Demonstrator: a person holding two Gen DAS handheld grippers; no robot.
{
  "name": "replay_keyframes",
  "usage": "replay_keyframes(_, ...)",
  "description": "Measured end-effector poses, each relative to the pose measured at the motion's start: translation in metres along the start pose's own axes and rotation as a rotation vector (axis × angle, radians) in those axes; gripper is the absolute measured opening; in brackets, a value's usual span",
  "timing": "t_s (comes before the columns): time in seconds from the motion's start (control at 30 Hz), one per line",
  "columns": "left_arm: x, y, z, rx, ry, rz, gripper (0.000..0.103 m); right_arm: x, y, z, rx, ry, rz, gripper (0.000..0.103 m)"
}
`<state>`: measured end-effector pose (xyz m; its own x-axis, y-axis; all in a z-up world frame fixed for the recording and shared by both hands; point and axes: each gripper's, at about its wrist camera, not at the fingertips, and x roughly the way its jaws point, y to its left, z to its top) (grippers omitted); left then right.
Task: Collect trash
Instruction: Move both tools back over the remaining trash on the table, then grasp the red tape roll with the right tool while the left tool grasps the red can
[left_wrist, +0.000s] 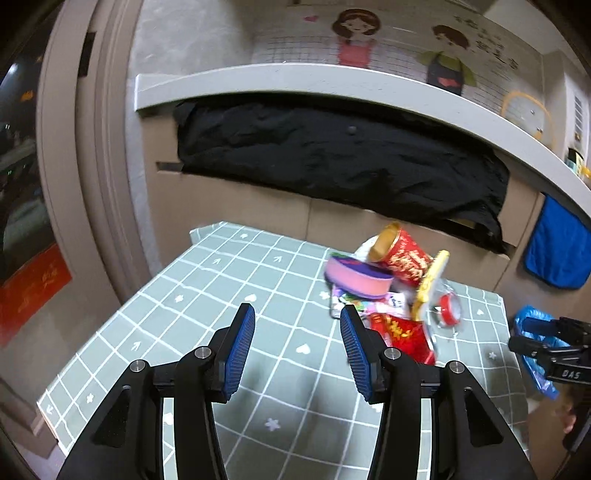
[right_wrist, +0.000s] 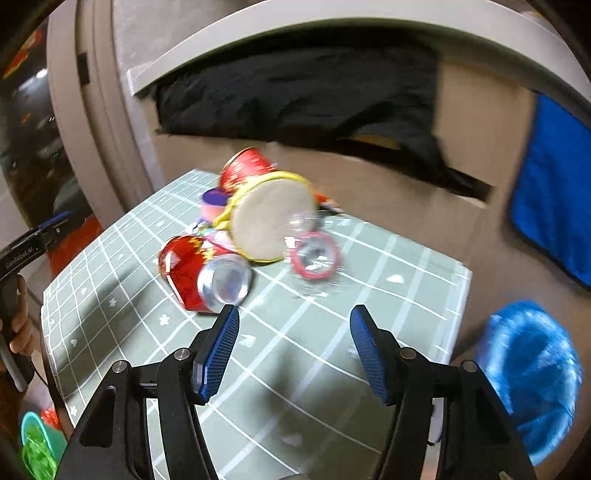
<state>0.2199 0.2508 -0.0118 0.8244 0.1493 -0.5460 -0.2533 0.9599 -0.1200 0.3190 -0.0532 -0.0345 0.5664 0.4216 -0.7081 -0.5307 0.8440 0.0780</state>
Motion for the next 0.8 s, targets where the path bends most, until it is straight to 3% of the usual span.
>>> replay_keyframes(0.23, 0.023, 0.006, -0.017, -0.039, 0.058, -0.040, 0.049, 0.031, 0.038, 0.041, -0.082, -0.041, -0.084, 0.059)
replay_keyframes(0.43, 0.034, -0.001, -0.025, -0.054, 0.081, -0.089, 0.049, 0.061, 0.023, 0.078, 0.101, -0.040, -0.060, 0.057)
replay_keyframes(0.53, 0.040, -0.003, -0.027, -0.043, 0.095, -0.118, 0.049, 0.068, 0.009, 0.070, 0.133, -0.041, -0.037, 0.060)
replay_keyframes(0.7, 0.048, -0.006, -0.029, -0.046, 0.118, -0.160, 0.049, 0.092, 0.002, 0.050, 0.005, 0.057, 0.119, 0.059)
replay_keyframes(0.8, 0.054, -0.010, -0.027, -0.055, 0.137, -0.185, 0.049, 0.106, 0.002, 0.044, -0.061, 0.049, 0.006, 0.059)
